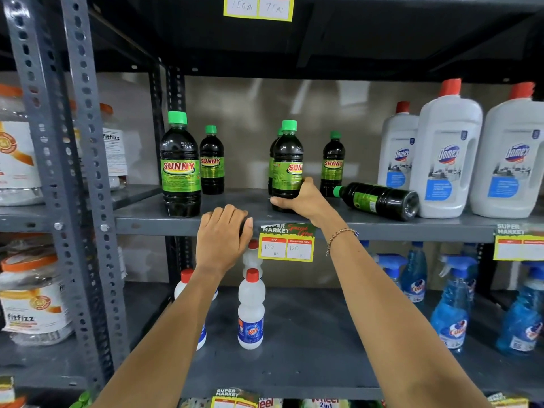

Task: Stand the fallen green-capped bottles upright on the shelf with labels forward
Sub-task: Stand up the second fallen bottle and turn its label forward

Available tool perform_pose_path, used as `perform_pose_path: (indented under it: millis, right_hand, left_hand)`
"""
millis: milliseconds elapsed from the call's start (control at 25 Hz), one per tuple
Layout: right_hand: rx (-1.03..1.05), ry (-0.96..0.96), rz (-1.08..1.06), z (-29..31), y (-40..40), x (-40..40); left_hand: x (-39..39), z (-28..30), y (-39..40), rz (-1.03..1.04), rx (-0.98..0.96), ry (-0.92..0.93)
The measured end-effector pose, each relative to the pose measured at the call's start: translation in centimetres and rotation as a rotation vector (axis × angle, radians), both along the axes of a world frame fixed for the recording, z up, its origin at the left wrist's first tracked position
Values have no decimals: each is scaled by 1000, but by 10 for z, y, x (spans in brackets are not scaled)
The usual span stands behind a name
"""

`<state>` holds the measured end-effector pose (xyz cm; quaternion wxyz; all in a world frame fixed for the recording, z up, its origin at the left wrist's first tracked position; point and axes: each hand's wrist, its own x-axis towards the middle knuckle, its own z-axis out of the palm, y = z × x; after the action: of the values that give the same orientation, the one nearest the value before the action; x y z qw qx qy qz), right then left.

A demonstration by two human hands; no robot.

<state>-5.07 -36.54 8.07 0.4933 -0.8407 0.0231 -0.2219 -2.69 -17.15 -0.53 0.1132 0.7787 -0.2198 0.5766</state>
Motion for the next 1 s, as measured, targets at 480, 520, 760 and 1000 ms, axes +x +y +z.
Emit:
perform_pose_path:
  millis: [480, 520, 760, 1000]
  right_hand:
    - [-131, 48, -29, 0, 6, 1]
    - [-135, 49, -35, 1, 6, 1]
    - [-221, 50, -116, 3, 16, -7]
    - [-68, 88, 40, 6, 9, -10]
  left_hand:
    - [0, 0, 1, -46, -28, 3]
    - [0, 1, 0, -52, -33, 4]
    - [-4, 1, 2, -91, -44, 25]
    - [-5, 2, 1, -92, -43, 92]
